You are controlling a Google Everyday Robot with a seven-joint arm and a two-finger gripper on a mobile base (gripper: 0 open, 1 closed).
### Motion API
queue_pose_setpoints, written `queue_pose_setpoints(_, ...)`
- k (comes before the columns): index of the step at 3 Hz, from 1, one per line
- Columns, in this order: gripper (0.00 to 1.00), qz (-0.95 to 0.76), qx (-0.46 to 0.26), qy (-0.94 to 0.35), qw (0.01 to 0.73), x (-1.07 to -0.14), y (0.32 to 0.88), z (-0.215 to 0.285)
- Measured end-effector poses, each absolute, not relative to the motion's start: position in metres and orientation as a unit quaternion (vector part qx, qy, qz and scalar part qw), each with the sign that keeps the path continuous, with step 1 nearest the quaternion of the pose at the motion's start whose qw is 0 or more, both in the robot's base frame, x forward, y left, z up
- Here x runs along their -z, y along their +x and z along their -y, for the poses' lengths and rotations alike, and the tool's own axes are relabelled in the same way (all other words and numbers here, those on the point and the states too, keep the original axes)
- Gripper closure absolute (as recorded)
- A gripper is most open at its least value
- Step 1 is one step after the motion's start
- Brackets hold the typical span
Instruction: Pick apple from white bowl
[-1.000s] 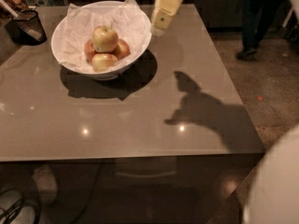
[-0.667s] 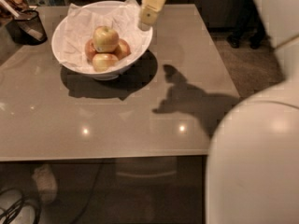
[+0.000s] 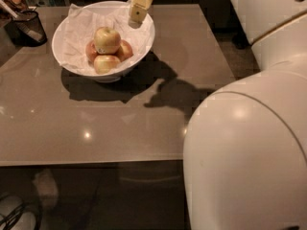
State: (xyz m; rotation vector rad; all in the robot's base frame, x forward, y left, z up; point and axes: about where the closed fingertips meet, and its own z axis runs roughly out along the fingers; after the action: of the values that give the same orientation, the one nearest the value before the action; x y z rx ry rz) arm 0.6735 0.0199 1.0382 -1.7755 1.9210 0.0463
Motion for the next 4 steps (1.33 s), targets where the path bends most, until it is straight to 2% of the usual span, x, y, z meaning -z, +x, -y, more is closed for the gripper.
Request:
queue_pose_setpoints(2,0.00,-0.693,-0.095,-0.661,0.271,-1.022,0.674,-0.056)
queue_pose_setpoints(3,0.12,-0.684,-0.122,-0.666,0.270,-1.017,0.673,-0.069)
queue_pose_setpoints(4,0.17,-0.678,-0.140,-0.671,0.267,-1.013,0.673,-0.079)
